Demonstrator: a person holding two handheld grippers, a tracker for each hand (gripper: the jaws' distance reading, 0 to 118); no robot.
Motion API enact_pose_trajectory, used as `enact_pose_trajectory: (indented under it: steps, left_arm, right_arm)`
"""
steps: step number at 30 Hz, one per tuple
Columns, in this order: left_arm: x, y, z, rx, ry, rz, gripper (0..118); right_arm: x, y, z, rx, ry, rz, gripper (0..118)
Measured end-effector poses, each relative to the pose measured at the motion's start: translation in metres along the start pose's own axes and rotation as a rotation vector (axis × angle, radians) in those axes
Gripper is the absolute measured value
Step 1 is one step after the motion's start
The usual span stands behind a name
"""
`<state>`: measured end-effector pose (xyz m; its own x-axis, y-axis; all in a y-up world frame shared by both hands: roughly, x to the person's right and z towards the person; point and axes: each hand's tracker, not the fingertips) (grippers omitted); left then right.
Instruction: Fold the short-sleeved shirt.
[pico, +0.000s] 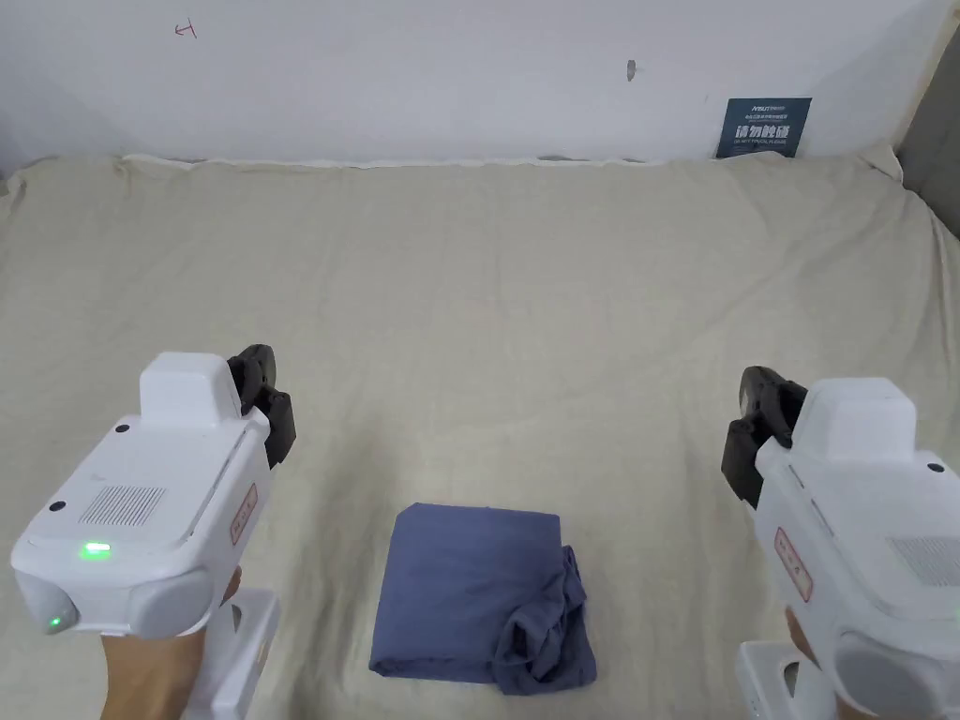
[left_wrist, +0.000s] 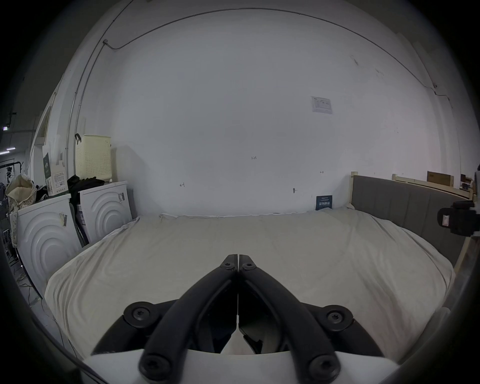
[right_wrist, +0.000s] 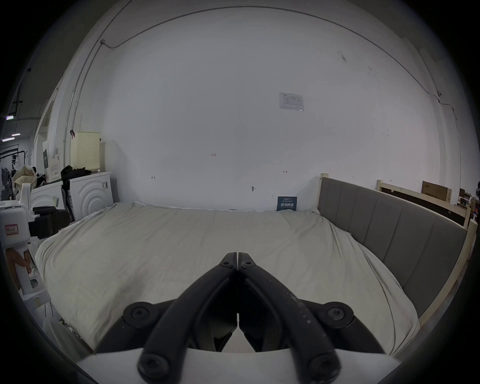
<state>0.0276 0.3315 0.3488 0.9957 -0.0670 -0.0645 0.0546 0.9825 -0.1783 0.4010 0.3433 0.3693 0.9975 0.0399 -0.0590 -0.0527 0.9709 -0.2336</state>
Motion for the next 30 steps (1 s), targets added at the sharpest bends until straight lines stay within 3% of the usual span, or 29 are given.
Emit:
enact_pose_trajectory:
  steps: [5, 9, 14, 19, 21, 24, 27, 29, 30]
  left_arm:
    - [-0.003, -0.003, 0.001, -0.01, -0.005, 0.011, 0]
    - [-0.007, -0.004, -0.001, -0.016, -0.013, 0.031, 0]
    - [-0.01, -0.006, -0.002, -0.019, -0.016, 0.044, 0]
    - [-0.012, -0.01, -0.002, -0.029, -0.016, 0.059, 0]
    - [-0.012, -0.016, -0.004, -0.053, -0.028, 0.077, 0]
    - [-0.011, -0.027, -0.012, -0.174, -0.066, 0.145, 0]
    - [-0.014, -0.049, -0.032, -0.4, -0.158, 0.299, 1]
    - [-0.016, -0.07, -0.047, -0.533, -0.215, 0.427, 17]
    - [-0.017, -0.082, -0.054, -0.599, -0.249, 0.479, 32]
  right_arm:
    - [-0.037, -0.023, -0.026, -0.103, 0.106, 0.012, 1]
    - [-0.084, -0.065, -0.058, -0.231, 0.185, 0.095, 1]
    - [-0.131, -0.13, -0.088, -0.435, 0.236, 0.144, 1]
    - [-0.144, -0.197, -0.098, -0.677, 0.221, 0.195, 1]
    - [-0.143, -0.214, -0.098, -0.534, 0.191, 0.179, 1]
    - [-0.139, -0.199, -0.088, -0.594, 0.207, 0.173, 1]
    - [-0.132, -0.196, -0.1, -0.619, 0.221, 0.097, 1]
    - [-0.128, -0.195, -0.102, -0.619, 0.232, 0.082, 1]
    - [-0.126, -0.195, -0.102, -0.62, 0.237, 0.072, 1]
